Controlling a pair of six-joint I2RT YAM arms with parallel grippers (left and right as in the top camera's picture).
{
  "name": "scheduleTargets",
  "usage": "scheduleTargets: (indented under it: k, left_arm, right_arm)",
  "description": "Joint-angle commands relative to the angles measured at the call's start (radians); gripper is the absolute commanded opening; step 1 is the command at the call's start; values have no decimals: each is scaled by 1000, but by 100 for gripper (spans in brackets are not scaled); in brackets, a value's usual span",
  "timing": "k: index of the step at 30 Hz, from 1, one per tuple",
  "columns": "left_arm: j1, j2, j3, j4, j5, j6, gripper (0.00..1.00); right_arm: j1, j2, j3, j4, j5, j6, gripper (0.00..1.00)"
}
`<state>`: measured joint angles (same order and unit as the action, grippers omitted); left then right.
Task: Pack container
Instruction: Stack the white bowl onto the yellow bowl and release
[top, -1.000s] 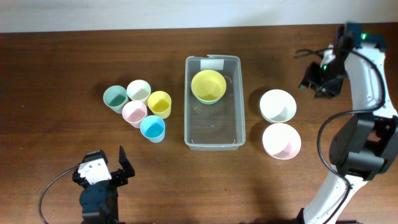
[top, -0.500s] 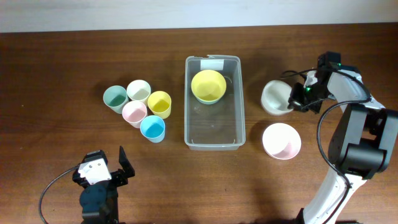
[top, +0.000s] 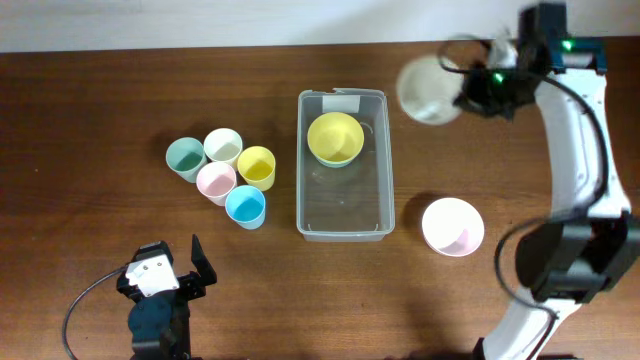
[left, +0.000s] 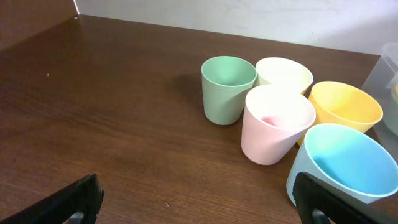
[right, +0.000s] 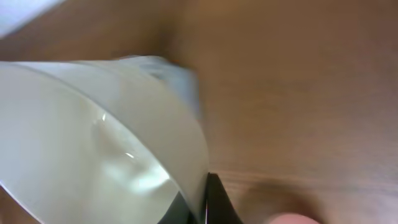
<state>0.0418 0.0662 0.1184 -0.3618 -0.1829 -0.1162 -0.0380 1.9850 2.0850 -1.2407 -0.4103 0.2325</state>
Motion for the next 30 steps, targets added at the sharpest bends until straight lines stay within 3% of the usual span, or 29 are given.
scheduleTargets:
  k: [1,8,14,22,24,26,30]
  left_arm:
    - [0,-8,-8,2,11,-2,100]
    - [0,-8,-8,2,11,-2,100]
    - [0,-8,-8,2,11,-2,100]
    - [0,-8,-8,2,11,-2,100]
    - [0,-8,-8,2,11,-2,100]
    - [0,-8,-8,2,11,-2,100]
    - [0,-8,-8,2,11,-2,100]
  right_arm:
    - [141,-17,36,3,23,-5,4]
    - [308,130,23,116,138,66,4]
    - [312,267,23,229,128,125,4]
    - [313,302,23,232,127,129,4]
    - [313,302,23,225,122,128,11]
    - [313,302,23,210,117,128,4]
    - [312,302,23,186,116,129,4]
